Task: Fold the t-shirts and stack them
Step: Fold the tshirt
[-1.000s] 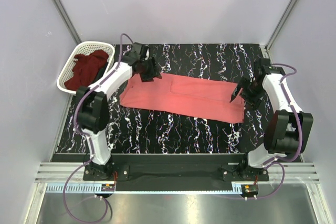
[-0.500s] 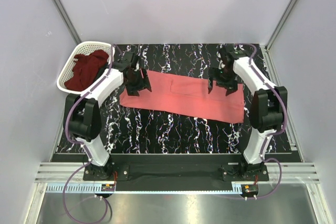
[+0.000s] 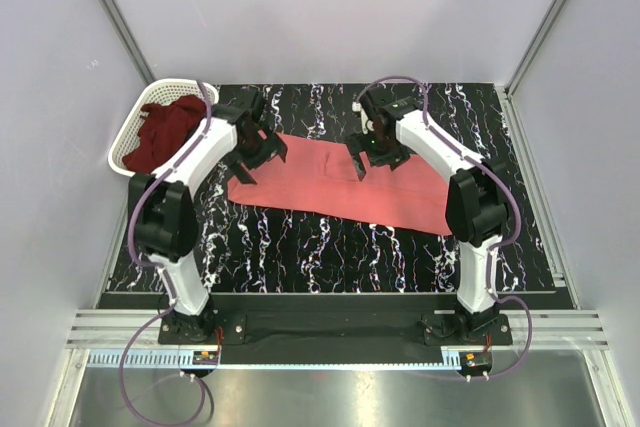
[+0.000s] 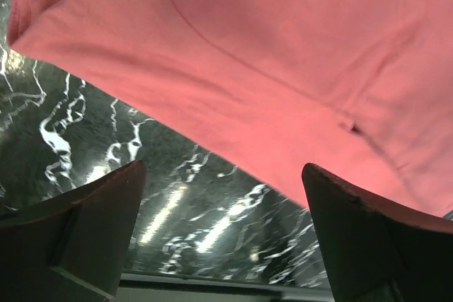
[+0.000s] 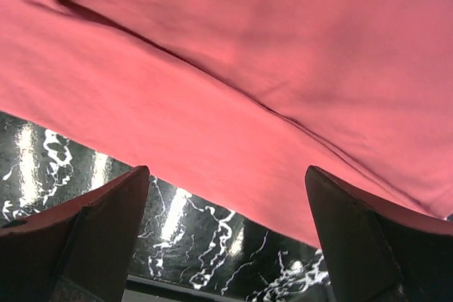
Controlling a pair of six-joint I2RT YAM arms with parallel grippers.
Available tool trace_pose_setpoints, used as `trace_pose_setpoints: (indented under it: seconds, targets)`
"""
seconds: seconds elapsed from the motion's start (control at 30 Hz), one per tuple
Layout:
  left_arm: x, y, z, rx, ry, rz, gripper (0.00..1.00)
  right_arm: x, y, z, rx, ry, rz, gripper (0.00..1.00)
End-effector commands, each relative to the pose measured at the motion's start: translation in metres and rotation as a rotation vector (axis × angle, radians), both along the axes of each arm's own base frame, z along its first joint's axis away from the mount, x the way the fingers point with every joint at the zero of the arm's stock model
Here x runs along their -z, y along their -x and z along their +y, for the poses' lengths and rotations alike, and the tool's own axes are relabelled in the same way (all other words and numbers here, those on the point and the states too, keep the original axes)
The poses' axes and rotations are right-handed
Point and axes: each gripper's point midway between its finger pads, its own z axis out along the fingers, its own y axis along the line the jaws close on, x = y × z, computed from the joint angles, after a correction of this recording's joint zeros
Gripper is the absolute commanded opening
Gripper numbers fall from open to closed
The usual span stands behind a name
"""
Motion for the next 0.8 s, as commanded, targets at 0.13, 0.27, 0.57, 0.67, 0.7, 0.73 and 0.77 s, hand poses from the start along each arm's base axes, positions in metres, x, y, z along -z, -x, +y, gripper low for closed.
trace_pose_setpoints:
  seconds: [0.13, 0.27, 0.57, 0.67, 0.7, 0.73, 0.77]
  targets:
    - [0.000, -0.041, -0.006, -0.290, -0.061, 0.104, 0.99, 0.007, -0.010, 0.019, -0.254, -0.029, -0.134, 1.00]
    - [0.017, -0.048, -0.012, -0.349, -0.084, 0.175, 0.99, 0.004, -0.015, 0.034, -0.376, -0.106, -0.216, 1.00]
    - [0.055, -0.053, -0.020, -0.457, -0.075, 0.277, 0.99, 0.037, -0.025, 0.038, -0.436, -0.073, -0.170, 0.99]
    - [0.064, -0.062, -0.015, -0.485, -0.103, 0.277, 0.99, 0.043, -0.028, 0.039, -0.443, -0.073, -0.177, 0.99]
    - [0.067, -0.063, -0.014, -0.485, -0.110, 0.285, 0.99, 0.046, -0.028, 0.039, -0.453, -0.069, -0.178, 0.99]
    - [0.068, -0.065, -0.013, -0.486, -0.110, 0.288, 0.99, 0.051, -0.028, 0.037, -0.457, -0.064, -0.173, 0.99]
    - [0.076, -0.065, -0.011, -0.485, -0.122, 0.305, 0.99, 0.059, -0.031, 0.035, -0.452, -0.060, -0.167, 0.99]
